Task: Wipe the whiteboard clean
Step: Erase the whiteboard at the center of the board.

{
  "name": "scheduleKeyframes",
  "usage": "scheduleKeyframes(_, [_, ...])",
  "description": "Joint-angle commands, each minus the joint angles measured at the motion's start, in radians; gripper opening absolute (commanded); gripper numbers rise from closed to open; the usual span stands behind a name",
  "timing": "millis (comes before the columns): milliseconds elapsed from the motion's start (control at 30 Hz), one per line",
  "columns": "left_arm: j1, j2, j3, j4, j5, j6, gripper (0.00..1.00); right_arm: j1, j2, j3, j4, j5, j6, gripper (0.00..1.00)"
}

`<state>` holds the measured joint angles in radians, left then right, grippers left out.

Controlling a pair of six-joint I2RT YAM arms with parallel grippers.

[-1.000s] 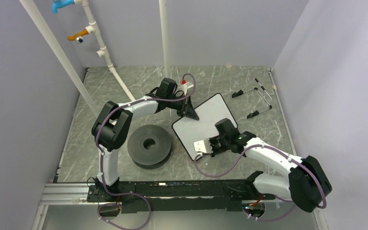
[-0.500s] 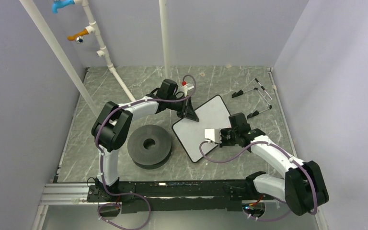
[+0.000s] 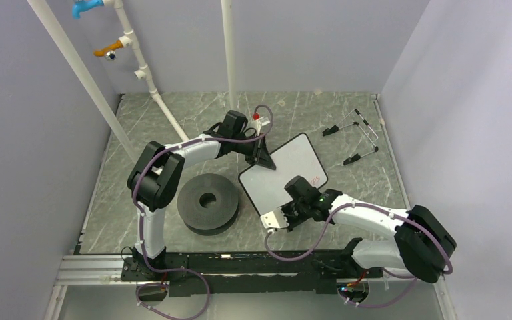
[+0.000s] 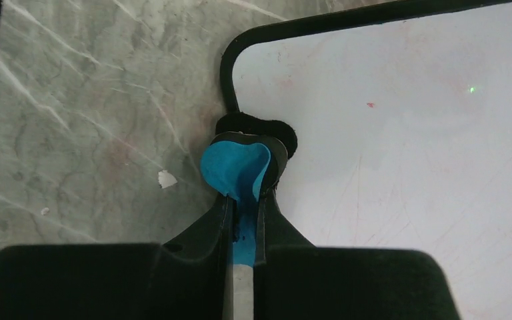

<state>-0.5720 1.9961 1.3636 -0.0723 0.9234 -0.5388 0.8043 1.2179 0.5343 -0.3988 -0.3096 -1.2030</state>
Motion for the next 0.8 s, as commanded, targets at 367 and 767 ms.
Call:
scheduleKeyframes(367, [-0.004, -0.061, 0.069, -0.037, 0.088, 0.049, 0.0, -0.631, -0.017, 0.076, 0.021, -0.069, -0.035, 0.0])
scheduleKeyframes(767, [-0.008, -0.055, 0.083, -0.039, 0.09, 0.05, 0.0, -0.265, -0.047, -0.006, 0.042, -0.063, -0.012, 0.0])
